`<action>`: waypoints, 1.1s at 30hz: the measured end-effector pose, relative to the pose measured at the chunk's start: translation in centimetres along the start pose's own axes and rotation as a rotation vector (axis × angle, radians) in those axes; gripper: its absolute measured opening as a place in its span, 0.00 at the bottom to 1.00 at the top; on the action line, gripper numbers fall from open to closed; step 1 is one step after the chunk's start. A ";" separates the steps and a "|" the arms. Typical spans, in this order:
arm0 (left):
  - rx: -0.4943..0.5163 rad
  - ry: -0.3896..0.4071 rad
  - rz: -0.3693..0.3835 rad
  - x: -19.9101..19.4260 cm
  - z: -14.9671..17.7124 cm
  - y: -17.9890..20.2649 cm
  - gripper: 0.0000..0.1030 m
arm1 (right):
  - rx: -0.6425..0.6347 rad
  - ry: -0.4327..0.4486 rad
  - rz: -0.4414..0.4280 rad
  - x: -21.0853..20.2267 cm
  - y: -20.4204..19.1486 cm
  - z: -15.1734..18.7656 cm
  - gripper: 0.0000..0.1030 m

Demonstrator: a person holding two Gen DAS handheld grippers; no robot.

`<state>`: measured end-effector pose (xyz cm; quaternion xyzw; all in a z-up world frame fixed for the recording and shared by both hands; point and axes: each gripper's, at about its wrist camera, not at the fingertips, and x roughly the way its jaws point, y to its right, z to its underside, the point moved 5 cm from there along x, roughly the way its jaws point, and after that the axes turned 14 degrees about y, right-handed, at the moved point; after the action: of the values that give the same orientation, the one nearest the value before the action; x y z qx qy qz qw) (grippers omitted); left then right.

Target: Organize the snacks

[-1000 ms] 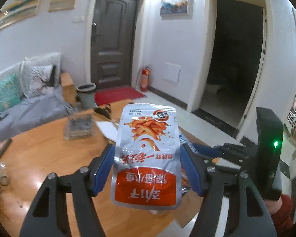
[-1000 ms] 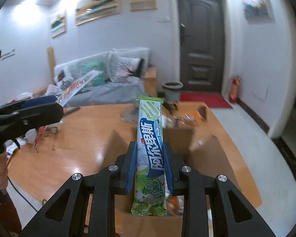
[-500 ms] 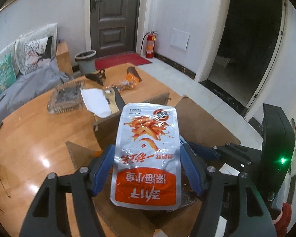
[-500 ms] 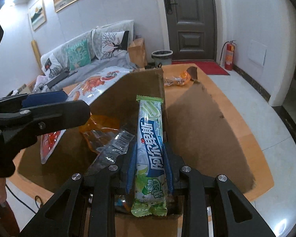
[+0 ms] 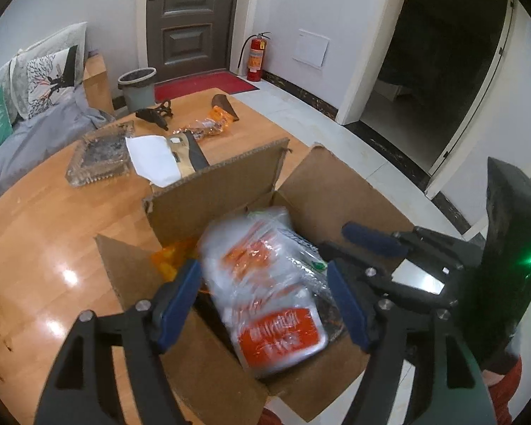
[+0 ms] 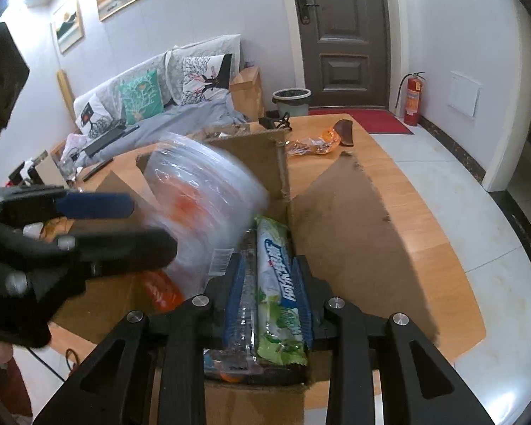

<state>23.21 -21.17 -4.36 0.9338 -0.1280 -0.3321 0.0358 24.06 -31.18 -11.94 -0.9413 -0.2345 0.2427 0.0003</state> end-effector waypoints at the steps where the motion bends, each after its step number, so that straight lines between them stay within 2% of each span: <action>1: -0.007 0.005 0.002 -0.2 -0.1 -0.1 0.68 | -0.002 0.005 0.004 -0.2 0.0 -0.1 0.24; 4: 0.004 0.030 -0.007 -1.0 -0.5 -0.3 0.71 | -0.001 0.011 0.007 -1.0 -0.1 -0.1 0.24; 6: 0.014 0.053 -0.009 -1.6 -0.8 -0.4 0.78 | -0.006 0.012 0.007 -1.2 -0.2 -0.2 0.24; 9: 0.016 0.096 -0.003 -3.2 -1.3 -0.6 0.82 | -0.008 0.018 -0.008 -1.6 -0.8 -0.4 0.28; 11: 0.021 0.127 -0.009 -4.5 -1.5 -0.8 0.84 | -0.013 0.026 -0.027 -1.9 -1.5 -0.7 0.35; 13: 0.028 0.167 -0.019 -6.0 -1.7 -1.0 0.88 | -0.028 0.039 -0.042 -2.3 -2.4 -1.2 0.38; 15: 0.030 0.222 -0.036 -7.9 -1.9 -1.5 0.96 | -0.036 0.054 -0.059 -2.7 -3.1 -1.6 0.44; 17: 0.034 0.284 -0.057 -10.1 -1.9 -2.0 0.99 | -0.043 0.084 -0.083 -3.3 -3.9 -2.2 0.57; 18: 0.039 0.308 -0.069 -11.0 -1.9 -2.3 0.99 | -0.050 0.108 -0.096 -3.9 -4.5 -2.5 0.59; 21: 0.059 0.386 -0.138 -14.3 -1.5 -3.7 0.99 | -0.077 0.180 -0.133 -5.5 -6.3 -3.7 0.65; 23: 0.069 0.440 -0.205 -16.6 -0.9 -5.0 0.99 | -0.094 0.249 -0.139 -6.8 -7.6 -4.2 0.82; 26: 0.067 0.512 -0.307 -19.4 0.2 -7.0 0.99 | -0.122 0.352 -0.135 -8.5 -9.6 -4.6 0.98; 29: 0.047 0.561 -0.415 -21.2 1.5 -9.1 0.99 | -0.149 0.428 -0.137 -9.7 -11.3 -4.6 1.00; 33: 0.003 0.578 -0.440 -21.9 3.4 -11.1 0.99 | -0.198 0.496 -0.117 -10.6 -13.4 -3.5 1.00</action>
<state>7.13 -4.62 4.72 0.9944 0.0909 -0.0541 -0.0031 11.49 -23.53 -2.50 -0.9523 -0.3038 -0.0197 -0.0201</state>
